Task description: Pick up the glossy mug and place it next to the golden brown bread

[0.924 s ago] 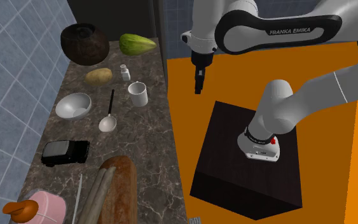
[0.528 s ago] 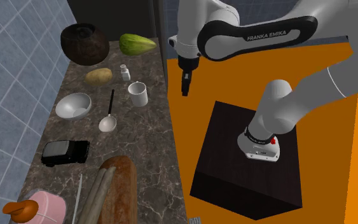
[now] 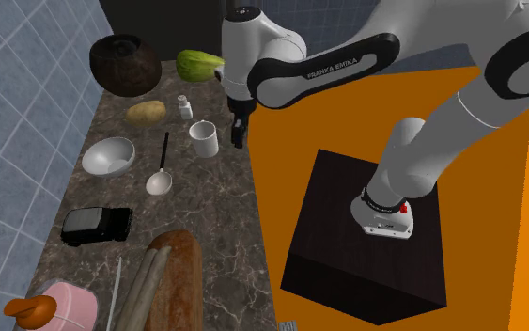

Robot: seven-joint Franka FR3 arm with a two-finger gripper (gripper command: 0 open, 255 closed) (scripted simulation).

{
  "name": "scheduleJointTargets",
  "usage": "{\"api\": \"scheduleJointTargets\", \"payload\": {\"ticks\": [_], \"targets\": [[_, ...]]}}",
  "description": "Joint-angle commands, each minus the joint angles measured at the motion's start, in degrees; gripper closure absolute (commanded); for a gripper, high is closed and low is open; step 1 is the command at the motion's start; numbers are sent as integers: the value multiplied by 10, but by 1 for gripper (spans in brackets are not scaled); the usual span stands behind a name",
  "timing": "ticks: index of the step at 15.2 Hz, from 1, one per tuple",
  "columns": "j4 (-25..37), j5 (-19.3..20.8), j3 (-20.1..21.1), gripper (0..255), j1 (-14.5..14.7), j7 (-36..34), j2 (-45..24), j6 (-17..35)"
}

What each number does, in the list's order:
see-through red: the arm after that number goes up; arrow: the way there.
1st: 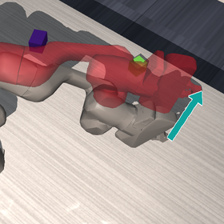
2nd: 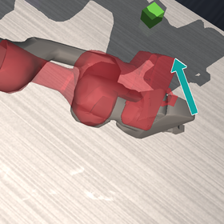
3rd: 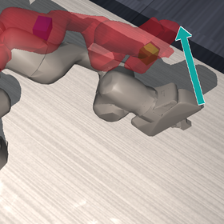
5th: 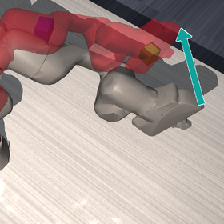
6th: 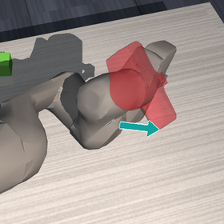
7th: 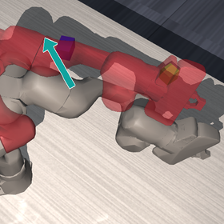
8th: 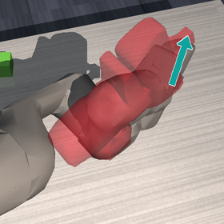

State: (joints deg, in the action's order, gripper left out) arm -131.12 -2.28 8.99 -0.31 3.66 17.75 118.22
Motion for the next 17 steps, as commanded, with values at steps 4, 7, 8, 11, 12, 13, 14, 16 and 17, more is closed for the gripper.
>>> {"api": "scheduleJointTargets", "payload": {"ticks": [4,7,8,11,12,13,14,16,17], "targets": [[75,34,13,0,-7,-30,-106,48],[128,59,18,0,-8,-52,-170,68],[147,68,19,0,-8,-59,-191,73],[200,91,19,0,-4,-77,-246,83],[197,92,19,0,-4,-78,-250,89],[195,93,18,0,-4,-79,-254,96],[192,95,18,0,-4,-80,-258,102],[188,98,17,0,-4,-82,-267,115],[186,100,17,0,-4,-83,-271,121]]}}
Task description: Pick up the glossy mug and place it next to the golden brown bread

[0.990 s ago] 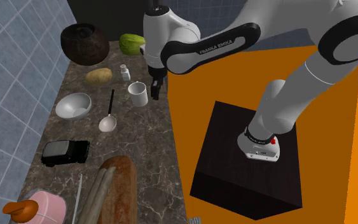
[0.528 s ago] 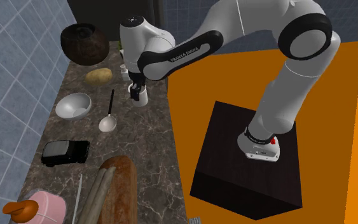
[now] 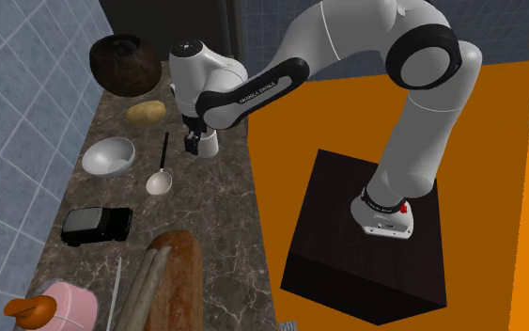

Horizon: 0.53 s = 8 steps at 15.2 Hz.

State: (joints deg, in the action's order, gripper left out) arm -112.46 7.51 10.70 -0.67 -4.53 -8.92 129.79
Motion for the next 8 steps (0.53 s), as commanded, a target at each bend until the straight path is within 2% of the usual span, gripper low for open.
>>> {"api": "scheduleJointTargets", "payload": {"ticks": [1,8], "targets": [[-3,3,-1,0,0,-2,-9,12],[-4,4,-1,0,0,-3,-12,16]]}}
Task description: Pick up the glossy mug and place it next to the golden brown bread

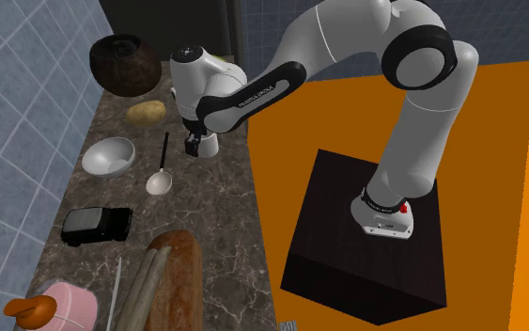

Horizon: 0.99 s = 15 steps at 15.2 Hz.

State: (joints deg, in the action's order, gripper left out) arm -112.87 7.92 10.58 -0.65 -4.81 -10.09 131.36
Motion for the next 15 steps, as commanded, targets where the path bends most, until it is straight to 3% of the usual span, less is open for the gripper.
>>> {"api": "scheduleJointTargets", "payload": {"ticks": [1,2,11,15], "targets": [[0,0,0,0,0,0,0,0],[0,0,0,255,0,0,0,0],[0,0,0,255,0,0,0,0],[16,-6,1,255,-1,5,12,-28]]}}
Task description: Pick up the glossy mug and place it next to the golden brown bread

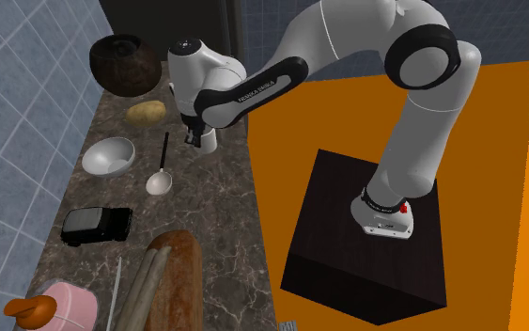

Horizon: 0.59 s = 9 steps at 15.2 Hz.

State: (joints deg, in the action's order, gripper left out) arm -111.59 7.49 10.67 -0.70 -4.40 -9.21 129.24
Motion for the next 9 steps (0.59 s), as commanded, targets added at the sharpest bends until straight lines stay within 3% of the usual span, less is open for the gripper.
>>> {"api": "scheduleJointTargets", "payload": {"ticks": [1,9], "targets": [[7,-3,1,255,0,2,6,-13],[46,-11,2,255,-1,11,25,-70]]}}
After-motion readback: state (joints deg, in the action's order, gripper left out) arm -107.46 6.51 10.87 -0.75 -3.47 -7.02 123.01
